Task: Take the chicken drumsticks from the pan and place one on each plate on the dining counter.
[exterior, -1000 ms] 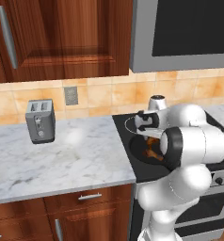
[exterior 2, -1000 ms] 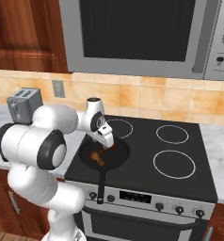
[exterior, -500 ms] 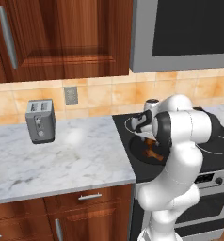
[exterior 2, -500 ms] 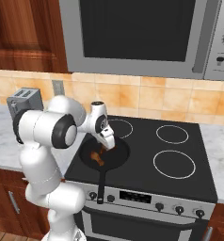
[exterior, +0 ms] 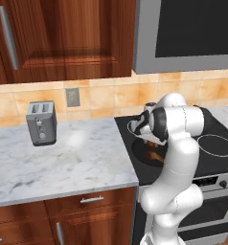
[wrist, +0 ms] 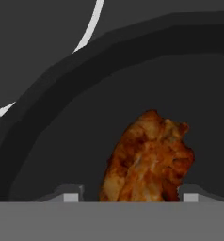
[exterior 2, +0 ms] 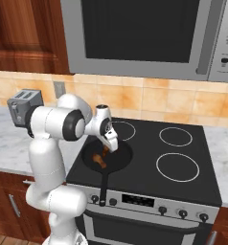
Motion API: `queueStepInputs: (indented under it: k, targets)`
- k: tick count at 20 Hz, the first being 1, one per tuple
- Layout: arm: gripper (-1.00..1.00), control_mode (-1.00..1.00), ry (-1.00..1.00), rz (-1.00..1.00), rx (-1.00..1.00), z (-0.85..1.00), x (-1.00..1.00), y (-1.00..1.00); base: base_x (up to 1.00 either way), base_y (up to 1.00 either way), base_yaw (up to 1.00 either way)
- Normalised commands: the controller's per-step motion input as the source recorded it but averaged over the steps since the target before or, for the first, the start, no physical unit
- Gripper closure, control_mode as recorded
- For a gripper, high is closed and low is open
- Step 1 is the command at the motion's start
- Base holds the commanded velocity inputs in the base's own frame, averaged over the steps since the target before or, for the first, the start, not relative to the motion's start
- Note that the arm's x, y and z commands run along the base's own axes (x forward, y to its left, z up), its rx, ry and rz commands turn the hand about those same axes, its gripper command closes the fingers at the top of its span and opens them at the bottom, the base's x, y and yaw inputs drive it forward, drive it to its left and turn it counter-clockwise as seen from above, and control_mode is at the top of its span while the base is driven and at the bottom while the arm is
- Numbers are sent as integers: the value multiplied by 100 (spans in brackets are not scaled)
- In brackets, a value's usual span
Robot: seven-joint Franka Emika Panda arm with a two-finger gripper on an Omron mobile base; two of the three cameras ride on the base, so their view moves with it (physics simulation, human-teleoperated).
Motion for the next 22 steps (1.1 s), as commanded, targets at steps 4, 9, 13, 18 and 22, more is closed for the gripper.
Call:
queueStepInputs:
  k: [4, 9, 13, 18, 22]
  targets:
    - [100, -100, 0, -7, 0, -67, 8, -13, 0, 0, 0]
    - [100, -100, -4, -21, 8, -36, 0, -43, 0, 0, 0]
    - [100, -100, 1, -28, 28, 43, -18, -76, 0, 0, 0]
    - [100, -100, 10, -23, 16, 100, -50, -37, 0, 0, 0]
    - [100, -100, 33, -10, -1, 100, -87, -11, 0, 0, 0]
